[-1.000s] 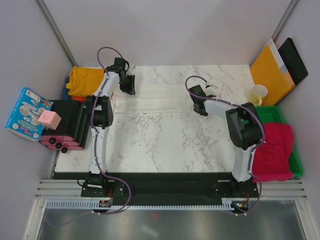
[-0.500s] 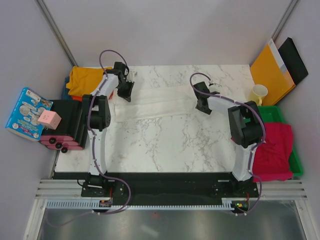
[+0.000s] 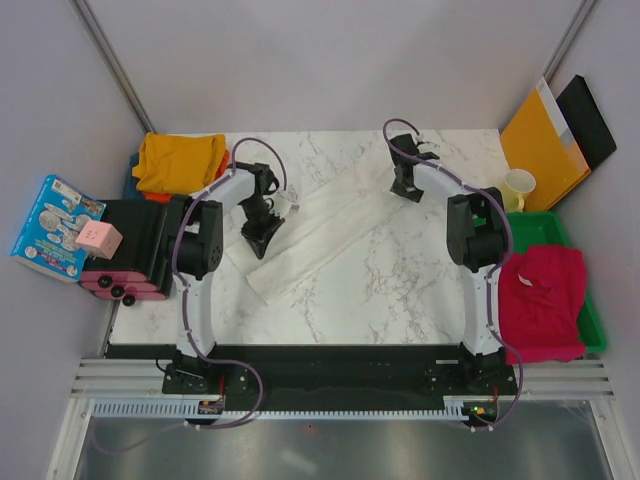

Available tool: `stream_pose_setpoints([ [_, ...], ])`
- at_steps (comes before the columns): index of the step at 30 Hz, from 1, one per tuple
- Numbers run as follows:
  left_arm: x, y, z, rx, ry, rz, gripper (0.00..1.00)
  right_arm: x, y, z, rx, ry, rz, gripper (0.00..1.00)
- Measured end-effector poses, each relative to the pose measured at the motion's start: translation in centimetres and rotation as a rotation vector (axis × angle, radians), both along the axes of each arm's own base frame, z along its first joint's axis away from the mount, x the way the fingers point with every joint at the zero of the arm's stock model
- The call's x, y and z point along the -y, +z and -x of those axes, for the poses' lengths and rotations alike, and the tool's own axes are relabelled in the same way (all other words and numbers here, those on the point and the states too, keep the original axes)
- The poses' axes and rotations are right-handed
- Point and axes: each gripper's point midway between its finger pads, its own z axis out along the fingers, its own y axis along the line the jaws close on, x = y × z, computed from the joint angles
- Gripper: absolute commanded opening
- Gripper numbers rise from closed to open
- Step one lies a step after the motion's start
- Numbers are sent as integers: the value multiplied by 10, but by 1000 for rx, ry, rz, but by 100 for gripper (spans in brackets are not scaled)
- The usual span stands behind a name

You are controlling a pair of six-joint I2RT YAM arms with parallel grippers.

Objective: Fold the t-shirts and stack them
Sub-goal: Fold the tshirt

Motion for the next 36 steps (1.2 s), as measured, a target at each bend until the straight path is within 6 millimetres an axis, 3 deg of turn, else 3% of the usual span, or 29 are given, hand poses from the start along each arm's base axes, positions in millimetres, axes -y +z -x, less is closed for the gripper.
stream_pose_setpoints([
  [4, 11, 5, 56, -104, -120, -22, 2, -10, 6, -28, 13, 22, -13, 52],
  [7, 21, 16, 83, -134, -202, -23, 2, -19, 10, -45, 24, 45, -37, 53],
  [10, 37, 30, 98, -129, -266, -4, 2, -28, 13, -56, 32, 69, -63, 53],
  [14, 52, 41, 105, -105, -320, 8, 2, -29, 16, -56, 24, 83, -63, 56],
  [17, 58, 50, 93, -55, -314, 23, 3, -27, 15, -53, 32, 91, -58, 60],
  [20, 59, 64, 65, 37, -271, 50, 3, -20, 18, -26, 12, 96, -50, 63],
  [22, 55, 76, 39, 113, -213, 71, 3, -18, 35, -15, 32, 98, -56, 63],
  [26, 31, 90, -12, 240, -63, 81, 3, -19, 96, -4, 160, 107, -75, 62],
  [29, 4, 76, -41, 266, 32, 31, 3, -22, 132, 14, 244, 118, -75, 61],
  [31, -8, 58, -50, 245, 68, -11, 3, -27, 139, 30, 265, 126, -71, 60],
  [33, -16, 34, -57, 213, 88, -58, 3, -30, 131, 46, 250, 130, -68, 60],
  [36, -21, 7, -55, 157, 94, -104, 3, -29, 102, 68, 182, 122, -59, 59],
])
